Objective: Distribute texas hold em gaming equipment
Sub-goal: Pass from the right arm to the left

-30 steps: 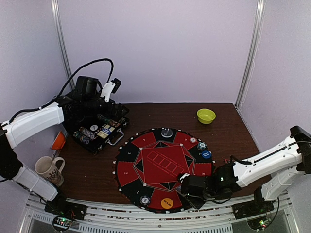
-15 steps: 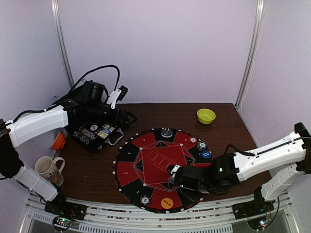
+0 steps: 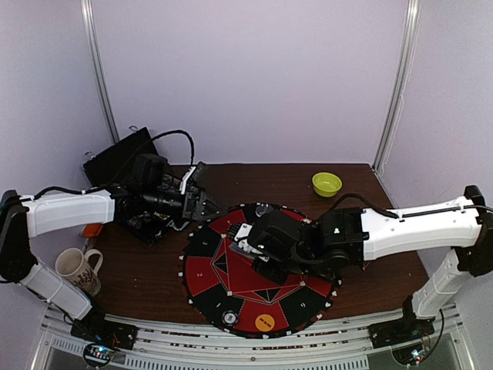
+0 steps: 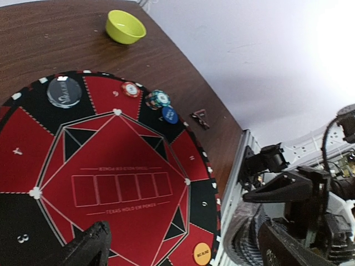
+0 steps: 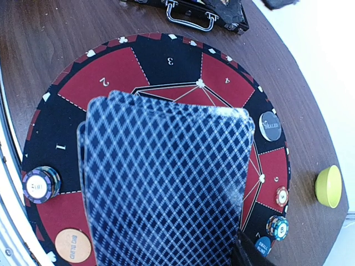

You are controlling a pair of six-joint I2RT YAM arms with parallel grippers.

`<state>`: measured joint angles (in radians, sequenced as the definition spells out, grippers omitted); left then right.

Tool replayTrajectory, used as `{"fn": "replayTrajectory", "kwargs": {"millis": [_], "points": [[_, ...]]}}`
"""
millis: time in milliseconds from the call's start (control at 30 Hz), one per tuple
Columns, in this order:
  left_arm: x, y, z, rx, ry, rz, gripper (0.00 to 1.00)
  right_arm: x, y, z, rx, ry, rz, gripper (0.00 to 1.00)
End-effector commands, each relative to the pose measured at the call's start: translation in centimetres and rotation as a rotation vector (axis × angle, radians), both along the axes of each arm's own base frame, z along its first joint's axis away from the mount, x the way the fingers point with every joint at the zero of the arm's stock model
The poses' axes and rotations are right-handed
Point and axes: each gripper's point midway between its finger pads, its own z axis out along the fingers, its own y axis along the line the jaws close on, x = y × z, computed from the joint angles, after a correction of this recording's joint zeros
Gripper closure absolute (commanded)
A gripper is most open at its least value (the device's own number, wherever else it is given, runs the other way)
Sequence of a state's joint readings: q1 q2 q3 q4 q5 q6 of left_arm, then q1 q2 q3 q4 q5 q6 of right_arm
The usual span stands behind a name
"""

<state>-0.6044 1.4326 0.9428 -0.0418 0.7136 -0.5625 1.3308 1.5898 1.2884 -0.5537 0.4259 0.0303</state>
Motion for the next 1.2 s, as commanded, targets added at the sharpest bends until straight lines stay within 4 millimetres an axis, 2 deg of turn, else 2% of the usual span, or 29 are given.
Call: {"fn": "replayTrajectory", "kwargs": {"millis": [0,200,367,500,700,867,1100,1167], "points": [[-2.2,-1.7,2.7,-0.199,0.013,-0.14,0.03,1.0,0.4,0.0,-0.047,-0.04,0.024,0.55],[-3.5,-2.1,1.0,-0.171,0.019,-0.184,0.04,1.6,1.2,-0.1,-0.054,-0.04,0.028,0.56],[-3.4,-2.1,-1.3,-0.139,0.068,-0.168,0.13,1.7,1.8,0.3,-0.04,-0.044,0.039,0.56],[-3.6,-2.1,-1.7,-0.136,0.063,-0.174,0.15,1.8,2.0,0.3,-0.044,-0.054,0.053,0.56],[-4.1,-2.9,-2.1,-0.126,0.072,-0.212,0.12,2.3,2.1,0.2,-0.056,-0.073,0.05,0.56],[-4.0,-3.6,-2.0,-0.147,0.095,-0.238,0.15,2.2,2.2,-0.2,-0.061,-0.069,0.06,0.56],[-4.4,-4.2,-1.9,-0.167,0.117,-0.284,0.16,2.6,2.1,-0.9,-0.103,-0.09,0.067,0.56],[-4.6,-4.3,-2.1,-0.169,0.131,-0.3,0.19,2.8,2.1,-0.9,-0.116,-0.104,0.068,0.56]]}}
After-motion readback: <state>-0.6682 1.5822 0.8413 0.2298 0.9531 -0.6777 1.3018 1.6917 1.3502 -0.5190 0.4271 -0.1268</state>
